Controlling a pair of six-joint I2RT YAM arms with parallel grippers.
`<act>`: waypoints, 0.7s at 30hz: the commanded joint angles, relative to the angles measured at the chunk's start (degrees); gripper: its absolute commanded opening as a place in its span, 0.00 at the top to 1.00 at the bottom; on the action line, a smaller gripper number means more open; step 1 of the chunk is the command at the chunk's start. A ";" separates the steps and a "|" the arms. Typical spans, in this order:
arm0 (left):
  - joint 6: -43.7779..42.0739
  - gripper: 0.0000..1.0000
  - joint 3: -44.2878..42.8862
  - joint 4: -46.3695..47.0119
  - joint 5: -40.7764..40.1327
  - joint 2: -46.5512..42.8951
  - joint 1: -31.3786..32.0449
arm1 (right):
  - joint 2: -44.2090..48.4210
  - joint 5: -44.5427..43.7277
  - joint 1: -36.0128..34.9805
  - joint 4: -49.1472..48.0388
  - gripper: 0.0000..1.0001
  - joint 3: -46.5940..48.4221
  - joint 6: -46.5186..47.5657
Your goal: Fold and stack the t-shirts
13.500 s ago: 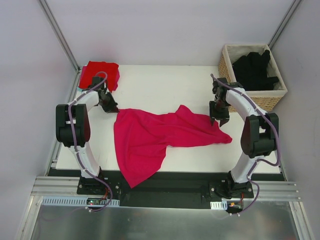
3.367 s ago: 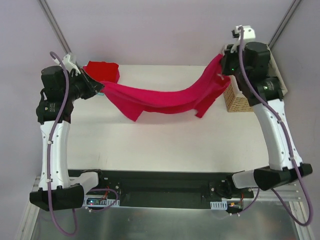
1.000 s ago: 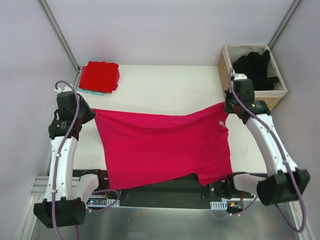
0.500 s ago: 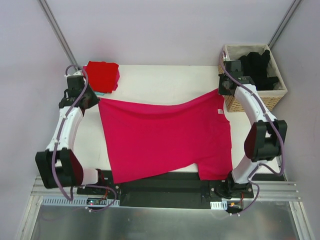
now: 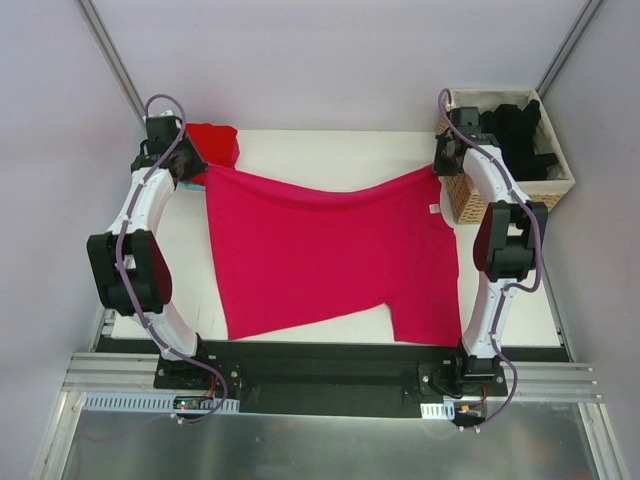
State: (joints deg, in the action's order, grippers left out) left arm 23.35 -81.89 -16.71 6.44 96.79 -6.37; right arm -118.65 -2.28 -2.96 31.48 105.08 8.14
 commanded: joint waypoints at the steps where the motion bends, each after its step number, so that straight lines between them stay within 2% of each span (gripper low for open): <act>1: 0.11 1.00 -7.14 2.82 1.64 5.67 0.31 | -0.44 1.76 0.06 -0.63 0.78 5.92 0.55; 3: 0.46 1.00 -8.99 2.82 2.09 6.91 0.48 | 0.43 1.76 0.06 -1.25 0.65 6.37 1.08; 4: 0.12 0.94 -9.34 2.74 2.26 7.61 0.48 | 0.96 1.67 0.06 -1.77 0.61 6.19 1.43; 5: -0.24 0.80 -9.26 2.74 2.09 7.53 0.74 | 1.49 1.76 0.06 -2.04 0.54 6.02 1.70; 8: -1.73 0.66 -7.60 2.82 -0.98 5.61 1.18 | 3.68 0.97 0.06 -1.87 0.46 5.93 3.19; 9: -1.99 0.54 -6.98 2.82 -2.64 3.95 1.19 | 4.30 0.53 0.06 -1.69 0.45 5.84 3.46; 10: -2.43 0.51 -6.36 2.74 -3.35 2.97 1.19 | 5.78 -0.26 0.06 -1.25 0.43 5.75 3.46; 11: -2.70 0.34 -5.14 2.82 -3.80 2.01 1.19 | 6.67 -0.87 0.06 -1.08 0.42 5.40 3.46; 12: -3.22 0.29 -4.43 2.82 -4.58 -0.01 1.19 | 7.55 -1.40 0.06 -0.90 0.42 4.53 3.29; 17: -2.09 0.32 4.16 2.39 -3.81 -9.50 1.18 | 16.94 -0.88 0.15 1.21 0.41 -3.46 1.71; 19: -0.16 0.33 10.74 1.77 -0.57 -15.47 1.19 | 20.89 1.57 0.24 2.87 0.41 -9.78 0.65; 21: 0.81 0.35 16.03 0.89 1.90 -21.87 1.27 | 23.37 7.61 0.76 3.93 0.43 -17.66 -1.10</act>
State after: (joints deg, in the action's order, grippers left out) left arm 22.00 -74.46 -14.72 4.34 86.32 -5.61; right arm -102.24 -1.89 -2.96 31.88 97.30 9.96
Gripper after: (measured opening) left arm 0.663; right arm 0.584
